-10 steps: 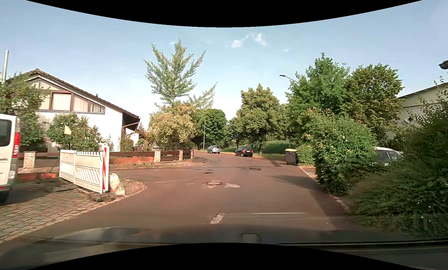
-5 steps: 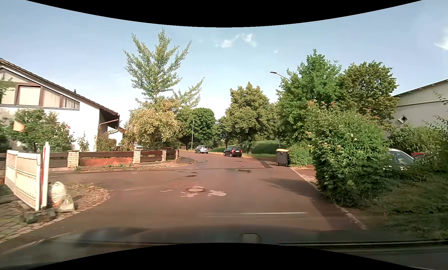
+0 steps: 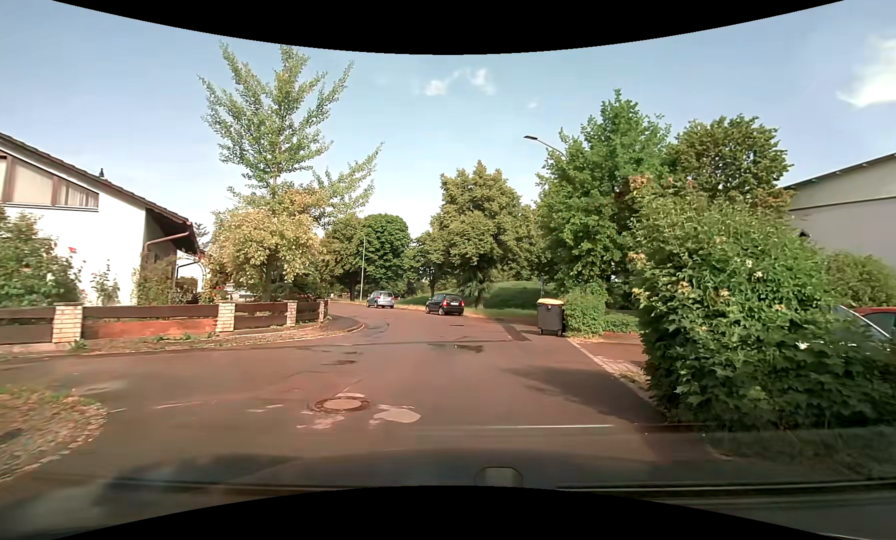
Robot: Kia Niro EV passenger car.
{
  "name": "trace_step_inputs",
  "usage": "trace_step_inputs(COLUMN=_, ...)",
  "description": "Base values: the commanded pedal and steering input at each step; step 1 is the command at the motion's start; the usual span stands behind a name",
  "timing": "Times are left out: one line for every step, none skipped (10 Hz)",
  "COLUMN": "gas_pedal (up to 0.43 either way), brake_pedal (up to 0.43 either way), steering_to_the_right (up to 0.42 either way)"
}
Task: Follow the waypoints while adhering to traffic rules and regulations
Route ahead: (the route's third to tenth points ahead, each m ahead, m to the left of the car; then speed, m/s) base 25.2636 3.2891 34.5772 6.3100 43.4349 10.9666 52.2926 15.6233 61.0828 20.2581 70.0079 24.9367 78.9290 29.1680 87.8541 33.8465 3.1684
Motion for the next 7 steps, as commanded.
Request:
trace_step_inputs(gas_pedal=0.150, brake_pedal=0.000, steering_to_the_right=0.134)
trace_step_inputs(gas_pedal=0.150, brake_pedal=0.000, steering_to_the_right=0.122)
trace_step_inputs(gas_pedal=0.138, brake_pedal=0.000, steering_to_the_right=0.108)
trace_step_inputs(gas_pedal=0.138, brake_pedal=0.000, steering_to_the_right=0.096)
trace_step_inputs(gas_pedal=0.138, brake_pedal=0.000, steering_to_the_right=0.085)
trace_step_inputs(gas_pedal=0.138, brake_pedal=0.000, steering_to_the_right=0.076)
trace_step_inputs(gas_pedal=0.138, brake_pedal=0.000, steering_to_the_right=0.071)
